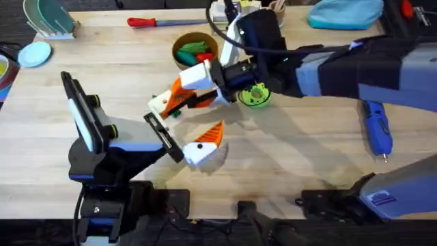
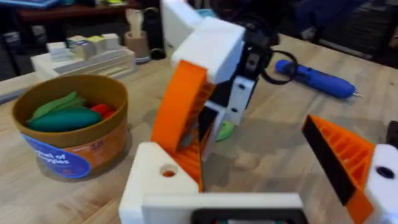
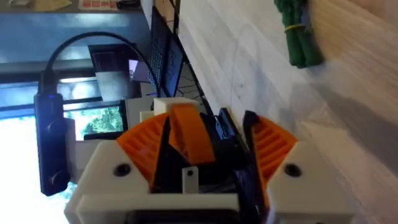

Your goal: Pick up the gripper from the table and insert it into the empty holder that is missing its gripper. Then pick up a screw, insert it into the mounting hole, and use the screwdriver to tighten it. Finally, clean up the table by picking up the vegetable and placing it into the bucket.

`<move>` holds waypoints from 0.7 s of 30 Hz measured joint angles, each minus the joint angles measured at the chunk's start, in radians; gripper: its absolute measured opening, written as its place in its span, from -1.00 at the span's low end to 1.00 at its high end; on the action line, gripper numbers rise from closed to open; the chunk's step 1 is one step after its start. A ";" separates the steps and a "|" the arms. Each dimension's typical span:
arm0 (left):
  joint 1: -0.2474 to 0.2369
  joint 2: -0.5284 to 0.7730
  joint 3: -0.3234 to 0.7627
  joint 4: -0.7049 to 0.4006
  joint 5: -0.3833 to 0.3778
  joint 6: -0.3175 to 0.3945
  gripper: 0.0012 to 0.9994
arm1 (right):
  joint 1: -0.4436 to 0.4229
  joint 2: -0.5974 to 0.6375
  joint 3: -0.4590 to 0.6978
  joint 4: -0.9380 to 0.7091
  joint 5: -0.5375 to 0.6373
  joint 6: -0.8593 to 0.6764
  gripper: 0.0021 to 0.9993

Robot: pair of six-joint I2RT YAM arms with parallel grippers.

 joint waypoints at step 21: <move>-0.006 0.000 0.000 -0.004 0.038 0.008 0.99 | -0.108 0.005 0.000 -0.001 -0.062 -0.025 0.97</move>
